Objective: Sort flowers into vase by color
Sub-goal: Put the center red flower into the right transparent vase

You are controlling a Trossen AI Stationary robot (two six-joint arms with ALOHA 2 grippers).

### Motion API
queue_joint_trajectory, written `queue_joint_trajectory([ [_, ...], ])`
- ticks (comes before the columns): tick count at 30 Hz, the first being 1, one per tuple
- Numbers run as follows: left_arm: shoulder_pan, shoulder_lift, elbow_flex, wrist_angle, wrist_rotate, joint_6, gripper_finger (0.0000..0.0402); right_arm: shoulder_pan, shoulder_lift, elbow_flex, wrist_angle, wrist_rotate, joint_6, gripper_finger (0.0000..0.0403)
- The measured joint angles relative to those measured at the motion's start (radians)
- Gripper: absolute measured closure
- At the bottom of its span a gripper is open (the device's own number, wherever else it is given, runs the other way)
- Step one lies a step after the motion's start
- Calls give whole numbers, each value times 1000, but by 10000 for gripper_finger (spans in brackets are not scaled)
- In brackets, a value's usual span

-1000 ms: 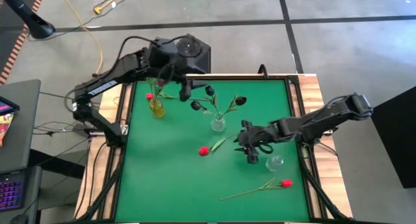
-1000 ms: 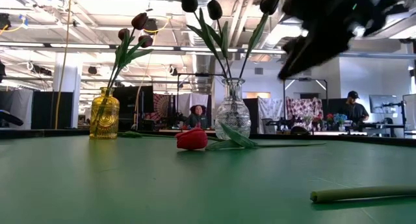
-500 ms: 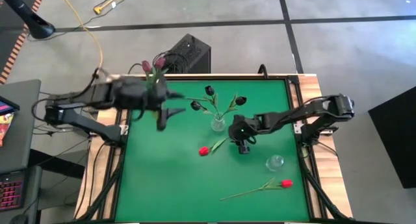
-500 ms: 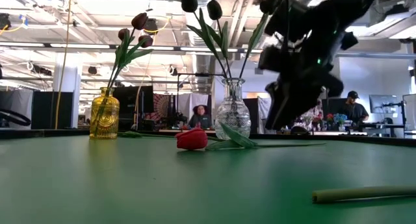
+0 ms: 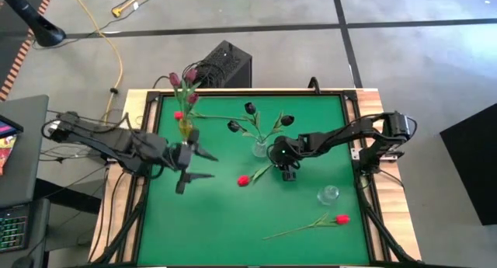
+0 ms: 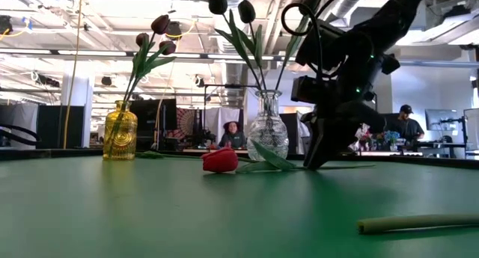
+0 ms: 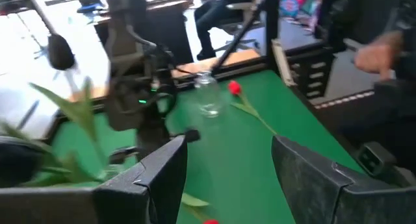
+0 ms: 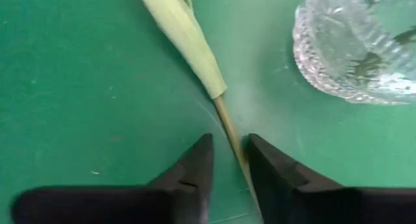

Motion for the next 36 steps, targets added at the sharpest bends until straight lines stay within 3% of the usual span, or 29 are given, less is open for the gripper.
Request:
queue_joint_trajectory([
  [7,-14,9,-105,117,10,-19,189,4,-1,2,-37,-24,5,386],
  [16,-12,9,-132,173,16,-28,189,35,-74,-6,-79,-45,37,384],
  [23,-12,31,-132,221,19,-37,189,102,-236,-4,-66,-88,36,386],
  [36,-12,181,-132,430,64,42,189,276,-559,-3,-96,-133,35,386],
])
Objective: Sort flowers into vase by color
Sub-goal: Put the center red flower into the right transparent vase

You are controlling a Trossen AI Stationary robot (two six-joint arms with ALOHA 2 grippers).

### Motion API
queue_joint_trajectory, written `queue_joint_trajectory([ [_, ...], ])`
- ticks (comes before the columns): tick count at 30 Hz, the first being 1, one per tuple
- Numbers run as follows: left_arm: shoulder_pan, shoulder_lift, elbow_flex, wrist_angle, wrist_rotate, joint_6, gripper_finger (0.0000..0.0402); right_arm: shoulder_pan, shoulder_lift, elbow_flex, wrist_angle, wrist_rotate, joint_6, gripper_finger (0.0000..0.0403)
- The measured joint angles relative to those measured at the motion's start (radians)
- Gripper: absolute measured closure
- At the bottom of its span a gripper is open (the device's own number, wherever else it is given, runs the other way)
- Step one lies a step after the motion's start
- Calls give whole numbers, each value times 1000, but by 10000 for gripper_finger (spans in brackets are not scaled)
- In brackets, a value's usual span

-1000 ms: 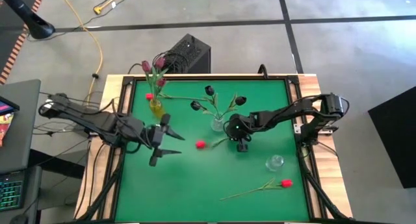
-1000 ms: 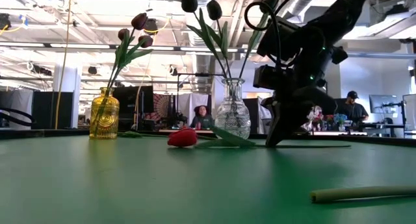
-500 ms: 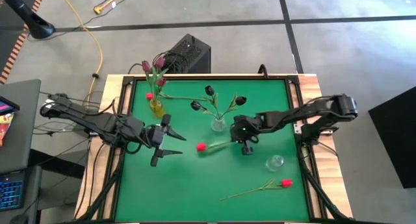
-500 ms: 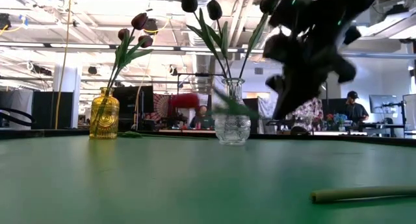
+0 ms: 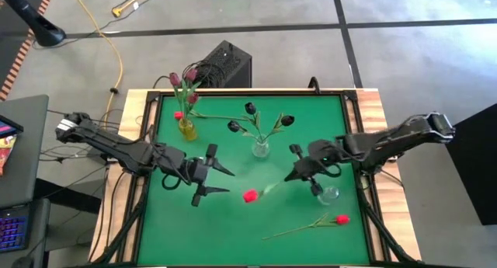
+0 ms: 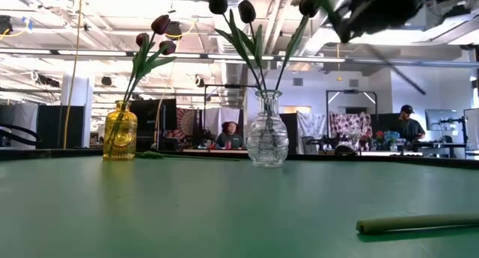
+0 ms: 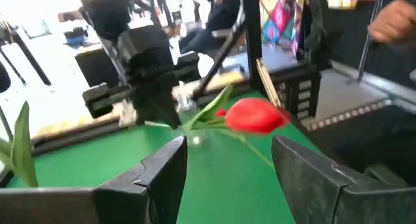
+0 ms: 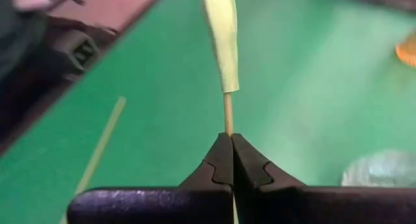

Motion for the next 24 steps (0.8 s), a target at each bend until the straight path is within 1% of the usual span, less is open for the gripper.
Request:
queue_joint_trajectory([
  [4,1,62,0,110,2,7,189,62,-58,0,27,2,18,386],
  [9,1,193,0,266,26,3,189,131,-81,1,101,5,25,386],
  [12,1,295,0,405,27,-7,189,161,-81,1,129,6,33,386],
  [14,1,364,0,527,27,-8,189,174,-78,1,147,11,58,385],
  [18,0,487,0,764,24,-8,189,201,-77,1,160,57,93,385],
  [20,-2,544,6,865,1,-12,189,218,-77,1,163,84,101,385],
  [22,-8,598,29,922,-29,-19,189,232,-77,1,166,118,104,385],
  [24,-14,655,68,944,-60,-17,189,244,-77,1,172,148,104,385],
])
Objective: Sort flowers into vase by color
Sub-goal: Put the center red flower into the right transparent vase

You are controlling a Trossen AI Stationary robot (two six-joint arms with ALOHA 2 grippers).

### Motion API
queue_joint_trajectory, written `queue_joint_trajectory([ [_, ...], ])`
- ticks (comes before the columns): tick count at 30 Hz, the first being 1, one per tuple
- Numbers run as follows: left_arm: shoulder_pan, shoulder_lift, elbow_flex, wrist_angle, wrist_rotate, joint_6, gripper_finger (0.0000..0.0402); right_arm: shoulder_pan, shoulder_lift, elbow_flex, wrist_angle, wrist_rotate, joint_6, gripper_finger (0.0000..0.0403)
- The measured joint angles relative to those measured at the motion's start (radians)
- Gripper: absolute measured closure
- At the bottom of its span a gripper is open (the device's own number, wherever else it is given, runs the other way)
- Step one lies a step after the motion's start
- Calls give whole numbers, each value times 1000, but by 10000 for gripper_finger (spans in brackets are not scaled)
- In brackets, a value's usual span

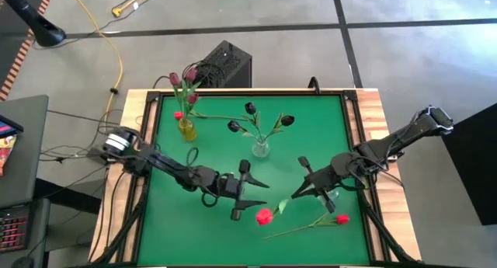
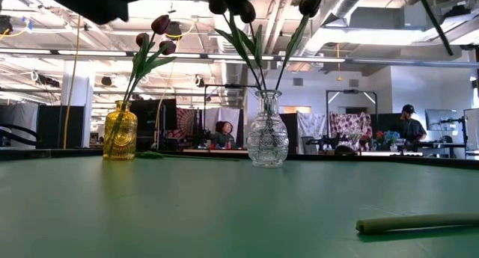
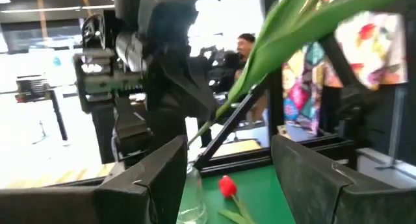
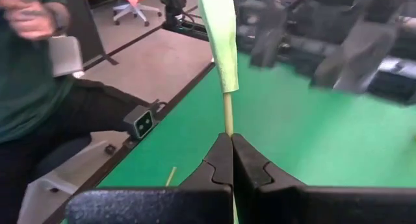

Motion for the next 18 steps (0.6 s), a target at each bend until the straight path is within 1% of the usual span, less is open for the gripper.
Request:
queue_joint_trajectory([
  [4,-14,106,104,-2,-90,10,189,8,0,1,50,18,1,385],
  [8,-23,177,213,-2,-112,26,189,9,0,1,30,18,2,385],
  [12,-35,205,284,1,-224,52,189,9,0,1,12,18,3,384],
  [18,-42,207,322,-36,-237,70,189,9,-1,1,6,17,-6,384],
])
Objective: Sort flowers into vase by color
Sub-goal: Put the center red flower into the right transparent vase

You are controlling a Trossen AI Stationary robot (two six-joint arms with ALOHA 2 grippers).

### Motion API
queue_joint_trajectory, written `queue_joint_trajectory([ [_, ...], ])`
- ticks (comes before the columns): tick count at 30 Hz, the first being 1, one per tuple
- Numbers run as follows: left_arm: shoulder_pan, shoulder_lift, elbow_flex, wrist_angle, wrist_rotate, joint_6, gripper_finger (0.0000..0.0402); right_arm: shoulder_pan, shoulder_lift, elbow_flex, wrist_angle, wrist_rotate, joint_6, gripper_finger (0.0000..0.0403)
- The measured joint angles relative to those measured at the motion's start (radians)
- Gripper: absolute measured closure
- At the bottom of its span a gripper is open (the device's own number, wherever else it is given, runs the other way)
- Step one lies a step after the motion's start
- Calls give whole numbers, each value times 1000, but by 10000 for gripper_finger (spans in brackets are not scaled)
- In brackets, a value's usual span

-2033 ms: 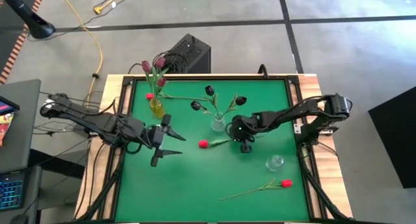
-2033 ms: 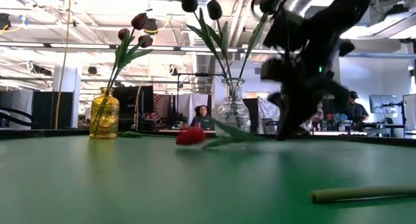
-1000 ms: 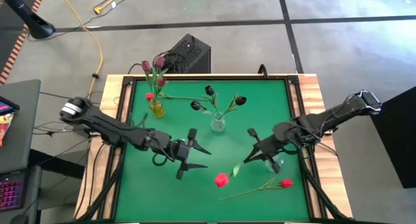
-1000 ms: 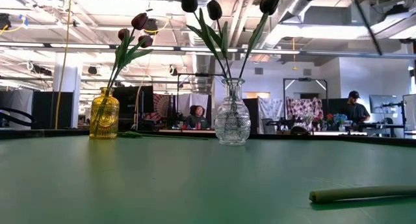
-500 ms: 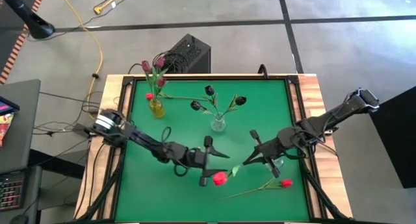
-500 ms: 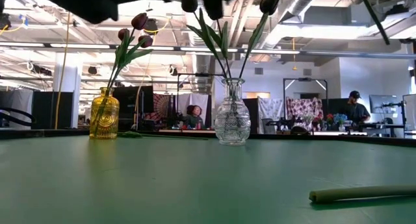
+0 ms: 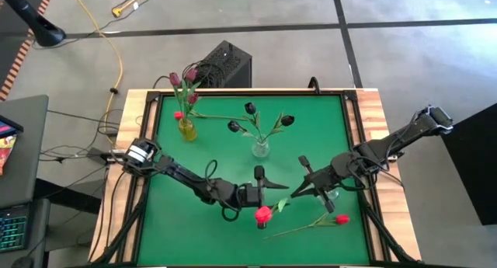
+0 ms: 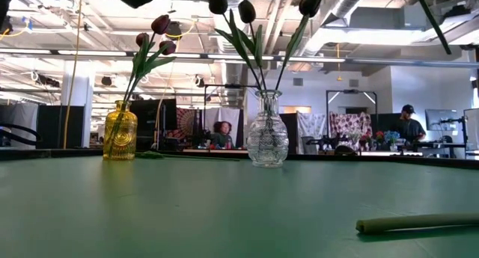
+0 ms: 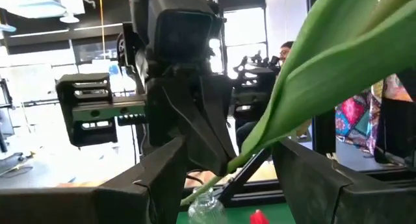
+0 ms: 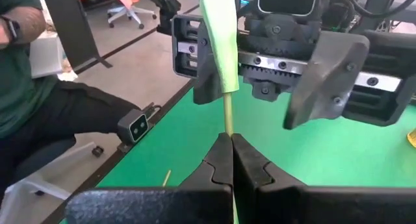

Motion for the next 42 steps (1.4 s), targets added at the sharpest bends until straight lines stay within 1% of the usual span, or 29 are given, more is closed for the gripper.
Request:
queue_joint_trajectory([
  [7,1,0,16,-17,-2,-16,190,-1,0,0,0,-1,-19,384],
  [11,1,0,16,-17,-1,-21,208,-1,0,0,3,1,-22,384],
  [15,1,0,16,-17,9,-19,242,-3,0,0,26,23,-25,384],
  [21,1,0,16,-14,9,-17,299,-7,0,0,61,26,-40,384],
  [25,2,0,15,33,10,15,336,-17,0,0,63,26,-40,384],
  [29,2,0,15,52,38,43,381,-29,-1,0,58,25,-40,381],
  [31,3,0,15,52,43,44,395,-33,-1,0,58,21,-45,372],
  [37,5,-2,15,49,35,41,400,-35,0,0,68,19,-56,320],
  [39,7,-2,15,49,35,38,400,-36,0,0,66,22,-57,295],
  [42,10,-2,15,45,35,18,401,-37,0,0,37,26,-53,243],
])
